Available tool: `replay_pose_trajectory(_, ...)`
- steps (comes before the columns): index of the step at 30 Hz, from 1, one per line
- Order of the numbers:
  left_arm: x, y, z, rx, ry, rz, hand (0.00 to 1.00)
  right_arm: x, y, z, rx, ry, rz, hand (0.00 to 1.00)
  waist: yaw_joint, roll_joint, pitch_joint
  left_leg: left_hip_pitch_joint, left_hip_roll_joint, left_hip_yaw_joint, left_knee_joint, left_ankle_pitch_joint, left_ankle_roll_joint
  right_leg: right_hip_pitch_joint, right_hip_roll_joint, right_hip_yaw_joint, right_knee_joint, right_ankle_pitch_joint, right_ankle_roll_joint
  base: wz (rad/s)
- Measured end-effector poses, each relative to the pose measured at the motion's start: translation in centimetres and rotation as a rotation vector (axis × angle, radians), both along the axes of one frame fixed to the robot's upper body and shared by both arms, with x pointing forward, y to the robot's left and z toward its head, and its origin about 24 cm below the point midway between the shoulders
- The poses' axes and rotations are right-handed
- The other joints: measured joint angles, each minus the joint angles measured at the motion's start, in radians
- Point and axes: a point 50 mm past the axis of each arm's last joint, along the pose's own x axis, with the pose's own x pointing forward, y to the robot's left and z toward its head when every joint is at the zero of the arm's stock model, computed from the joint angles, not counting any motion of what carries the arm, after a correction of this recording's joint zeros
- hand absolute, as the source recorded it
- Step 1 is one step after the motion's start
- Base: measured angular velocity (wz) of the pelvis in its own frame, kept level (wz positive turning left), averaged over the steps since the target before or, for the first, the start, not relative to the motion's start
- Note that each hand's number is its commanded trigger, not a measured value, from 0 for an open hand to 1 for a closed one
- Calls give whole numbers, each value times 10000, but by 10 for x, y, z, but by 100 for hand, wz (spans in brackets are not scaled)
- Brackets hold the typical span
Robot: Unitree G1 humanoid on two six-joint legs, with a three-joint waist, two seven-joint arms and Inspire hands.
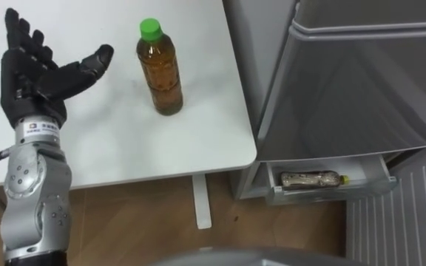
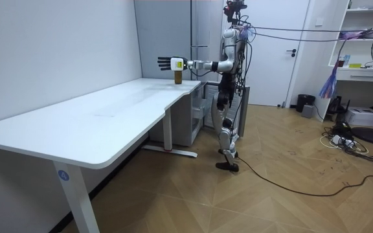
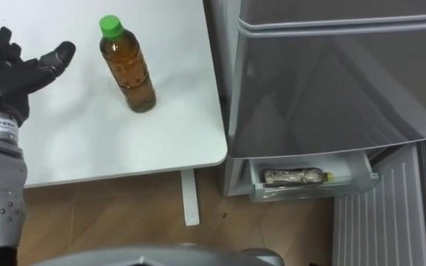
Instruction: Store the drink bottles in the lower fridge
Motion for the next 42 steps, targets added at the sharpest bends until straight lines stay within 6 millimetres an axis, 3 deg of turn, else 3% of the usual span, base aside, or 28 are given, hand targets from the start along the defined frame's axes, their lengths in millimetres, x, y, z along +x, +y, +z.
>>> replay_pose_trajectory(2,-2,7,-1,-271,49,465,0,-2,0,0,15,148,-25,0,56,52,35,12,-1,14,-24,0,0,-1,8,22,2,0,0,0)
replay_pose_trajectory(12,-8,20,-6,-303,265,1030,0,-10,-4,1,-111,620,597,0,216,246,32,14,23,-15,-115,-6,3,-70,24,38,112,0,0,0)
replay_pose_trajectory(17,-7,18,-6,-289,205,683,0,-8,-5,2,-78,645,904,0,187,280,-68,2,1,20,-96,0,-6,-133,56,131,120,0,-1,-2)
replay_pose_trajectory(22,-3,9,-7,-364,145,-363,0,-8,-6,2,-73,685,1035,0,166,259,-82,-5,16,18,-27,2,-3,-130,20,154,123,0,0,-1)
replay_pose_trajectory(26,-1,3,-8,-365,90,-1136,0,-9,-5,2,-3,822,1031,0,159,231,-48,-17,8,4,-14,2,-1,-145,8,158,127,0,0,0)
replay_pose_trajectory(37,1,-3,0,-178,-268,-2160,0,-5,-5,2,264,1025,1400,0,-37,279,-55,-160,42,-49,15,-2,-3,-250,46,135,134,6,-10,0)
replay_pose_trajectory(42,7,-7,16,128,-929,-2604,0,-2,-5,2,297,965,1496,0,-66,262,32,-155,31,-37,11,-1,-2,-255,34,150,132,5,-10,0)
